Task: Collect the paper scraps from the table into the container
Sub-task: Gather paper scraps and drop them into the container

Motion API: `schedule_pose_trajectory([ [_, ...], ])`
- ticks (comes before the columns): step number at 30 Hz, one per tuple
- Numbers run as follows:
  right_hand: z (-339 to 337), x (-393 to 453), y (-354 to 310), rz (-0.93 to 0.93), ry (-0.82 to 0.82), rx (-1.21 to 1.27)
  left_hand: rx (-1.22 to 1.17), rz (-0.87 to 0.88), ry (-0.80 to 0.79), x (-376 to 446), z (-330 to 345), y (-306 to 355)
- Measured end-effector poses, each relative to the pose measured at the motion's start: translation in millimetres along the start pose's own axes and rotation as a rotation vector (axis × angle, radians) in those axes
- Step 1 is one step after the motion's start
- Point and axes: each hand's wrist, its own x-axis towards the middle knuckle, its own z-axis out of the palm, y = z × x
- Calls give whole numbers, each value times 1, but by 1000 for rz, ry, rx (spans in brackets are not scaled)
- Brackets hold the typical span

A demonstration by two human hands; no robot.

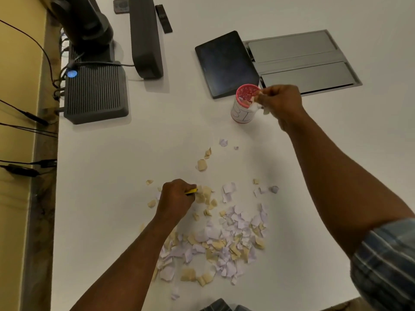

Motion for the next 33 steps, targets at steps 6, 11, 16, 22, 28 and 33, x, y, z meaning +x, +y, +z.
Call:
schedule_pose_trajectory([
  [6,25,59,-4,-143,80,-425,-76,-17,-15,-5,0,-1],
  [11,50,76,-1,-155,-52,-860,-77,-4,-15,-4,0,-2],
  [16,56,83,-3,-120,-106,-945,-78,9,-19,-3,0,3],
  [22,46,62,-4,-207,-17,-871,-106,41,-15,10,-1,17],
  [28,41,1,21,-417,263,-451,-162,70,21,41,-14,54],
  [33,56,-53,94,-327,252,-365,-145,96,4,80,-23,103],
])
